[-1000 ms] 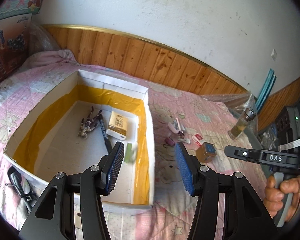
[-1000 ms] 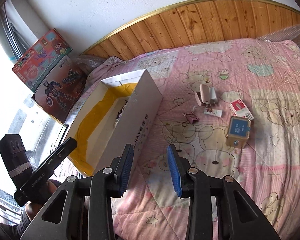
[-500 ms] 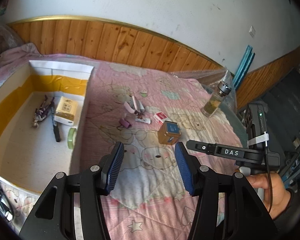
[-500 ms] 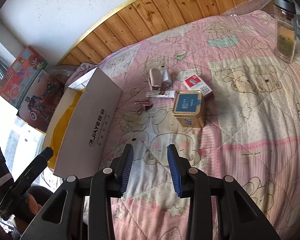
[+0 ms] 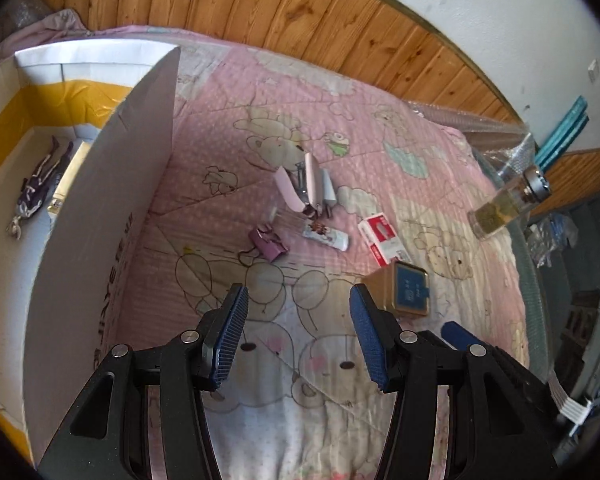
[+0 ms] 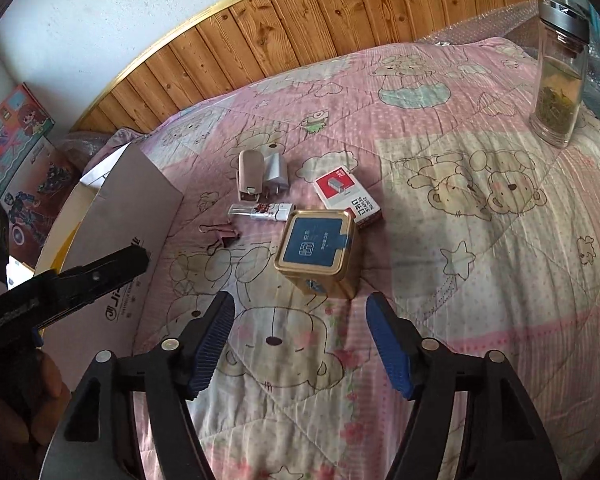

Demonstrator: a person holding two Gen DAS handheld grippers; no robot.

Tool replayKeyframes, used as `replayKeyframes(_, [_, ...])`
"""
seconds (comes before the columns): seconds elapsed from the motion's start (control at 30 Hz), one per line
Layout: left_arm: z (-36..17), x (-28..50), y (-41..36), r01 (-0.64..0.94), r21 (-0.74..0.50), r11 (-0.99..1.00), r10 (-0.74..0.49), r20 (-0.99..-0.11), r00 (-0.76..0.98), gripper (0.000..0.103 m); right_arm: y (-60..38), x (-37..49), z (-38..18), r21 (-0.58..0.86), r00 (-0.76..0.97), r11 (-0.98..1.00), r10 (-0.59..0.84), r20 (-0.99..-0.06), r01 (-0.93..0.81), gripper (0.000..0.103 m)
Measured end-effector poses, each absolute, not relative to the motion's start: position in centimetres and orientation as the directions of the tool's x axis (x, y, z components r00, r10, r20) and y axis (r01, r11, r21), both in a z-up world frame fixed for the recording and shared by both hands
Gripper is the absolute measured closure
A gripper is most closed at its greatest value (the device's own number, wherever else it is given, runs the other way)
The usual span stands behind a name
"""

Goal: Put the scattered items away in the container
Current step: 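Reach the left gripper toward the pink binder clip while the right gripper reaches the gold tin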

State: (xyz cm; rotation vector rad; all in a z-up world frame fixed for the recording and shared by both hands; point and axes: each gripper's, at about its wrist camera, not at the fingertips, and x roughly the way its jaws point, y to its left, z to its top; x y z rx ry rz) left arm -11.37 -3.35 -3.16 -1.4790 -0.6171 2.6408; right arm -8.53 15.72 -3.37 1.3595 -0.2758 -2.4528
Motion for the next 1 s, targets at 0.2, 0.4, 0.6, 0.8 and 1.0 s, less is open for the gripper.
replayKeyframes(0.2, [-6.5,-15.3,-3.6,0.171,-0.316,-0.933,0.179,-0.822,-0.54,0.047,14.1,-10.9,-4.5,0.268,-0.509,-0.944,-0.331,-0.795,0.195,0.03])
replayKeyframes(0.4, [-9.2,-16.8,-3.1,0.182,-0.369,-0.911,0.234,-0.828,-0.509,0.047,14.3,-12.6,-6.4,0.237,-0.5,-0.957,-0.289,-0.816,0.166,0.032])
replayKeyframes(0.6, [-8.6,-14.8,-1.2,0.039,-0.342,-0.939,0.281,-0.828,-0.485,0.047,16.3,-13.0,-5.9,0.207,-0.498,-0.973,-0.231,-0.836,0.103,0.038])
replayKeyframes(0.8, [-8.2,-15.6,-0.9,0.093,-0.246,-0.965,0.167,-0.846,-0.506,0.047,15.6,-13.1,-6.1,0.245,-0.483,-0.962,-0.274,-0.832,0.124,0.038])
replayKeyframes(1.0, [-8.8,-17.4,0.6,0.117,-0.167,-0.979,0.085,-0.855,-0.511,0.047,15.6,-13.1,-6.3,0.255,-0.484,-0.959,-0.282,-0.828,0.122,0.039])
